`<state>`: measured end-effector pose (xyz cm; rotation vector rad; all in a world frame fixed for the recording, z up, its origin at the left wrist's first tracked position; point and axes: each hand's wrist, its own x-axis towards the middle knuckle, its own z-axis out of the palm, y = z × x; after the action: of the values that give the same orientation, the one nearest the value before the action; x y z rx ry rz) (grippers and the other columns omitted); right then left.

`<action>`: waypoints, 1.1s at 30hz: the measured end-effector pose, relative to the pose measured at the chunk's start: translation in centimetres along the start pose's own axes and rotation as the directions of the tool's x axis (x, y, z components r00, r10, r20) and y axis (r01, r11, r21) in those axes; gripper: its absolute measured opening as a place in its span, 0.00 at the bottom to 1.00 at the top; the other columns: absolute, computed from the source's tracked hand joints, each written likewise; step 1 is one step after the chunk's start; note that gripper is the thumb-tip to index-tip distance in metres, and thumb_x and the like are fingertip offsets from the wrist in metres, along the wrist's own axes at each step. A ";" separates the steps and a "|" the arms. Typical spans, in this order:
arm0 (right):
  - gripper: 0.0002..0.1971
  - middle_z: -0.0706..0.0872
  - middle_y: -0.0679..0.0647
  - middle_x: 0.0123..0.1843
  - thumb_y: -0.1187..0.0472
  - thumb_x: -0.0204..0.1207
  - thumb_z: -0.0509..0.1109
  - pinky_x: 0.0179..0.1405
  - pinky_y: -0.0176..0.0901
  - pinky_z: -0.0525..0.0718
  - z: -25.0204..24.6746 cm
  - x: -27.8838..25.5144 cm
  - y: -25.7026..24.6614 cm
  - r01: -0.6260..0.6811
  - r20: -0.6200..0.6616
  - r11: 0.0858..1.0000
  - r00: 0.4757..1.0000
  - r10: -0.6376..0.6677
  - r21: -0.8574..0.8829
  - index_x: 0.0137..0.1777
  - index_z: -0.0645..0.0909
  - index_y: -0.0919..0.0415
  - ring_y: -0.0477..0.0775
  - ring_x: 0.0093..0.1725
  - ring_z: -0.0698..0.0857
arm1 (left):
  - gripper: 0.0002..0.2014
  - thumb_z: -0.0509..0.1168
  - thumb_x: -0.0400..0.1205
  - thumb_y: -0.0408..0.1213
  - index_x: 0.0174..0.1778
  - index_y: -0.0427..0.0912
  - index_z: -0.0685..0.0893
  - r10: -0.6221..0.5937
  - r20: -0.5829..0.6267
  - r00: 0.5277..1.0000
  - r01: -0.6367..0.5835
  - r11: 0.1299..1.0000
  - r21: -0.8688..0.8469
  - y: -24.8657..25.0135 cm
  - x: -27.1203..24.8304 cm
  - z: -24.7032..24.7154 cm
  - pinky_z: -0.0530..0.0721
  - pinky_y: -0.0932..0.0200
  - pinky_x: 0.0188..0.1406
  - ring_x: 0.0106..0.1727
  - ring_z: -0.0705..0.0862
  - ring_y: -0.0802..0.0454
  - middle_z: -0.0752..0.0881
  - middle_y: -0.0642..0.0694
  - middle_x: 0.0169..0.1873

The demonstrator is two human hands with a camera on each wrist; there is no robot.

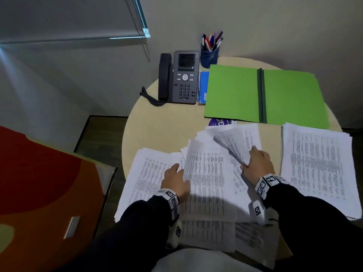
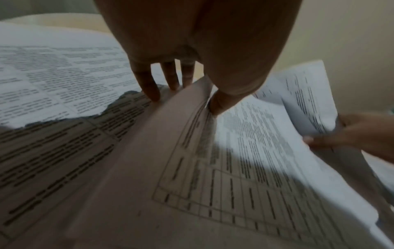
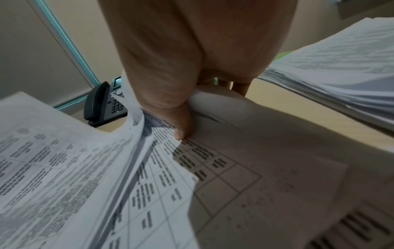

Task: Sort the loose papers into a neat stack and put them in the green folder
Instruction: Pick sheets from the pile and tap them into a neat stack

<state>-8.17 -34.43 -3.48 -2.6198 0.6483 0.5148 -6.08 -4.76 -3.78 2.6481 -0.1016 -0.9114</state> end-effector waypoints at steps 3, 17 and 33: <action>0.24 0.72 0.62 0.76 0.58 0.78 0.76 0.69 0.61 0.79 -0.2 -0.5 -0.3 -0.012 -0.003 1.000 1.000 0.012 0.014 0.70 0.72 0.63 0.66 0.80 0.69 | 0.26 0.61 0.84 0.44 0.81 0.49 0.74 -0.012 0.034 0.999 0.005 0.981 0.194 0.4 0.5 0.6 0.69 0.37 0.80 0.90 0.48 0.38 0.46 0.42 0.91; 0.22 0.73 0.57 0.77 0.61 0.78 0.73 0.65 0.57 0.79 0.5 -1.0 0.0 0.017 -0.050 1.000 0.999 -0.017 -0.001 0.71 0.74 0.61 0.67 0.74 0.73 | 0.17 0.63 0.83 0.40 0.68 0.44 0.83 0.028 -0.162 0.986 -0.009 0.993 0.118 1.2 -0.2 2.2 0.82 0.50 0.62 0.64 0.78 0.41 0.66 0.42 0.76; 0.26 0.73 0.56 0.72 0.53 0.76 0.73 0.59 0.58 0.77 2.2 -0.5 0.3 -0.055 -0.078 0.993 0.996 0.047 -0.105 0.75 0.74 0.52 0.65 0.70 0.70 | 0.12 0.60 0.87 0.35 0.64 0.38 0.83 0.134 -0.077 0.988 -0.142 0.984 -0.112 1.2 -0.3 2.5 0.77 0.41 0.73 0.79 0.72 0.30 0.83 0.34 0.66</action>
<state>-9.29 -33.51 -5.27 -2.7407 0.7327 0.4809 -7.78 -6.60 -4.99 2.5258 -0.2065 -0.7557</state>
